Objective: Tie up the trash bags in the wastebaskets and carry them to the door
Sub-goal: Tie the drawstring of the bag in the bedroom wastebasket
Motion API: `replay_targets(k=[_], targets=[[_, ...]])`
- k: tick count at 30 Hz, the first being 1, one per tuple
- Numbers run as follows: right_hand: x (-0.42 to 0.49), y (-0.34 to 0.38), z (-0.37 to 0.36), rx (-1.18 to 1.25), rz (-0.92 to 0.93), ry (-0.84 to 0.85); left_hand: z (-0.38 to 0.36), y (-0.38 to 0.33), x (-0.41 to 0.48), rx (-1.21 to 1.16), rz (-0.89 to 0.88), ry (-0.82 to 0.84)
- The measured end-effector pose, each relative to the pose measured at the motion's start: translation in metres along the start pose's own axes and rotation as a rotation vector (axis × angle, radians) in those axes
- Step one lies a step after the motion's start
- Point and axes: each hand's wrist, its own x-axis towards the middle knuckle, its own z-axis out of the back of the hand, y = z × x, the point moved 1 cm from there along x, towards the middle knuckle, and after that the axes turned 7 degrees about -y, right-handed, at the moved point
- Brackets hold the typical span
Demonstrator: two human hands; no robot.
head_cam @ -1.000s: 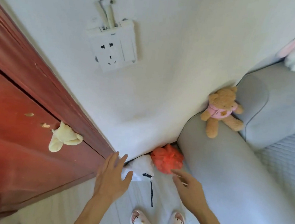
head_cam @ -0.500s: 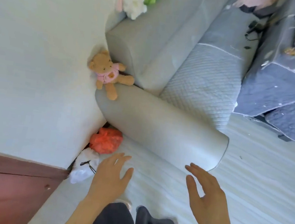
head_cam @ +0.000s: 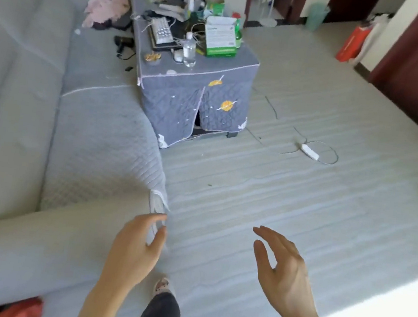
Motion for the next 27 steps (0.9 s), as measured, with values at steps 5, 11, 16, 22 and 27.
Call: replay_targets(k=[5,11,16,22,27], targets=[[0.072,-0.051,0.049,0.022,-0.138,-0.153,-0.067,-0.094,0.088,-0.040,-0.162,0.122],[0.213,-0.108,0.100,-0.017,-0.200,-0.245,-0.155,-0.204,0.220,-0.064,-0.298,0.215],[0.333,-0.148,0.148,0.003,-0.257,-0.264,-0.210,-0.302,0.329,-0.120,-0.350,0.234],[0.481,-0.201,0.198,-0.023,-0.212,-0.362,-0.281,-0.418,0.455,-0.051,-0.472,0.276],[0.607,-0.261,0.232,-0.008,-0.203,-0.338,-0.346,-0.510,0.544,-0.082,-0.430,0.241]])
